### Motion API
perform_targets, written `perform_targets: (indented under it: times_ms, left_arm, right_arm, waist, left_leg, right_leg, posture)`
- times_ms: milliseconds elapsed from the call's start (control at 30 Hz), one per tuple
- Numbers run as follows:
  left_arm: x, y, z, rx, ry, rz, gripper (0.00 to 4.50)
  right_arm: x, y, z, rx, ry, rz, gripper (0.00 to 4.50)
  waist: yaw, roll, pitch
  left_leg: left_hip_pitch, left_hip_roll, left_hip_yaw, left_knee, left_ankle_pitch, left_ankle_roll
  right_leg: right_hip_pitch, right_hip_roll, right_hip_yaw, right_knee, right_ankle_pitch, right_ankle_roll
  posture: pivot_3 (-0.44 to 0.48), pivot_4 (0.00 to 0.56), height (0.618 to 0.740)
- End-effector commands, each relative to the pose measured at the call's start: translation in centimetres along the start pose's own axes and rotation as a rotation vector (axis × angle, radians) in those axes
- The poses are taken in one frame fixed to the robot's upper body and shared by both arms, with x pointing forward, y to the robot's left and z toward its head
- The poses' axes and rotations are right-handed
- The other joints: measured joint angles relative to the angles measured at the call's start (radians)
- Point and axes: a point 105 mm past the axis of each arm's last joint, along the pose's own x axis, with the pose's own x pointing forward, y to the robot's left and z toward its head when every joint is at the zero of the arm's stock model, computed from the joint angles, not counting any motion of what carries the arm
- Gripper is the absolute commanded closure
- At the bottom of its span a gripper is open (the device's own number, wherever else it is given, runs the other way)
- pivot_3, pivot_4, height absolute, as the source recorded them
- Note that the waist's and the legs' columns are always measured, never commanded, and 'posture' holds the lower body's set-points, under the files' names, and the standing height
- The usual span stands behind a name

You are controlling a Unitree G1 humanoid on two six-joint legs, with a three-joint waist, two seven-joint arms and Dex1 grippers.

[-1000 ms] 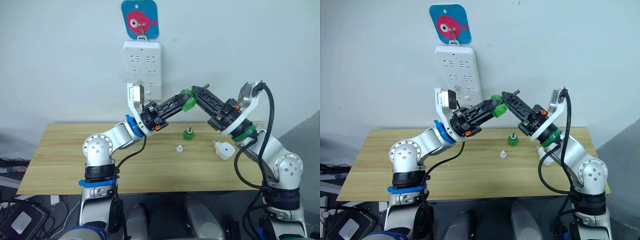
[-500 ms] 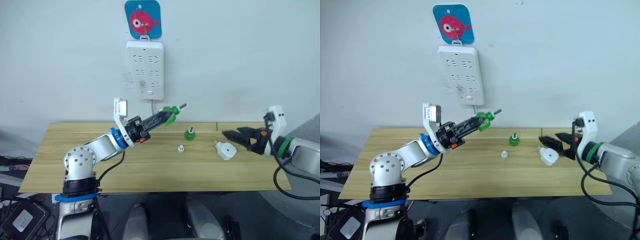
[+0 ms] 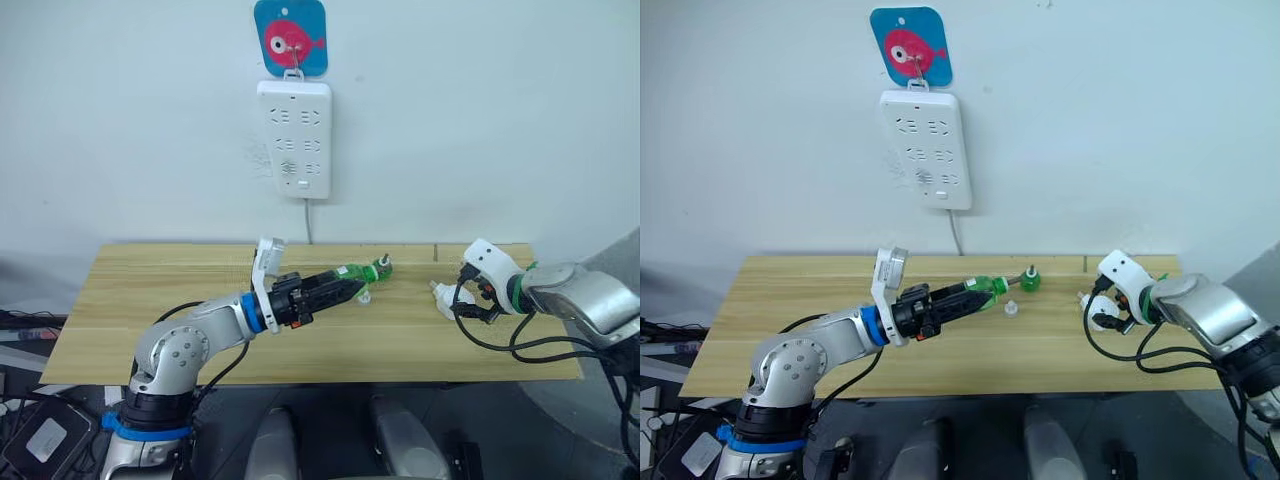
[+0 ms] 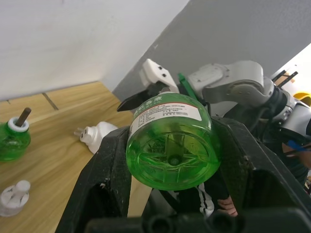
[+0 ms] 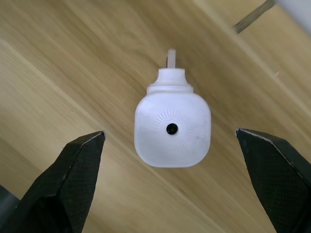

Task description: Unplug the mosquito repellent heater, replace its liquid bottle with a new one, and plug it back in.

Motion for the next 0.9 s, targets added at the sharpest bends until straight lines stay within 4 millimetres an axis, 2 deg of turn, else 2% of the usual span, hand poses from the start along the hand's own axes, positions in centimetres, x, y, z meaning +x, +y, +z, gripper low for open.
perform_targets:
  times_ms: [33,167,400,800,900]
  left_arm:
    - [0.2,-1.2,0.5,0.047,-0.027,-0.047,2.23]
    - [0.1,-1.2,0.2,0.039,-0.04,-0.041,2.23]
    - [0.0,-1.2,-0.6,0.038,-0.035,-0.033,2.23]
    - [-0.1,-1.2,-0.9,0.027,-0.058,-0.022,2.23]
    - [-0.1,-1.2,-1.0,0.027,-0.053,-0.024,2.23]
  right_arm:
    - [0.3,-0.8,0.7,0.007,0.015,0.015,0.0]
    - [1.2,-1.4,0.6,0.002,0.056,0.017,0.0]
    - [2.6,-1.3,0.2,0.017,0.125,0.069,0.0]
    - [3.2,-1.0,0.4,0.042,0.15,0.109,0.0]
    - [3.4,-0.9,0.3,0.02,0.155,0.108,0.6]
  waist:
    - [0.002,0.0,0.0]
    - [0.01,0.0,0.0]
    - [0.023,0.0,0.0]
    - [0.034,0.0,0.0]
    - [0.038,0.0,0.0]
  left_leg:
    - [0.0,0.0,0.0,0.0,0.0,0.0]
    - [0.0,0.0,0.001,0.0,0.0,0.0]
    - [0.0,0.0,0.001,0.0,0.0,0.0]
    - [0.0,0.0,0.0,0.0,0.0,0.0]
    - [0.0,0.0,0.0,0.0,0.0,0.0]
  right_leg:
    - [0.0,0.0,0.0,0.0,0.0,0.0]
    - [0.0,0.0,0.001,0.0,0.0,0.0]
    - [0.0,-0.001,0.001,-0.001,0.0,0.0]
    - [0.0,-0.001,0.0,0.0,0.0,0.0]
    - [0.0,-0.001,0.0,0.0,0.0,0.0]
  posture:
    - [-0.122,0.236,0.725]
    - [-0.106,0.235,0.725]
    - [-0.077,0.225,0.725]
    - [-0.065,0.219,0.725]
    - [-0.065,0.219,0.725]
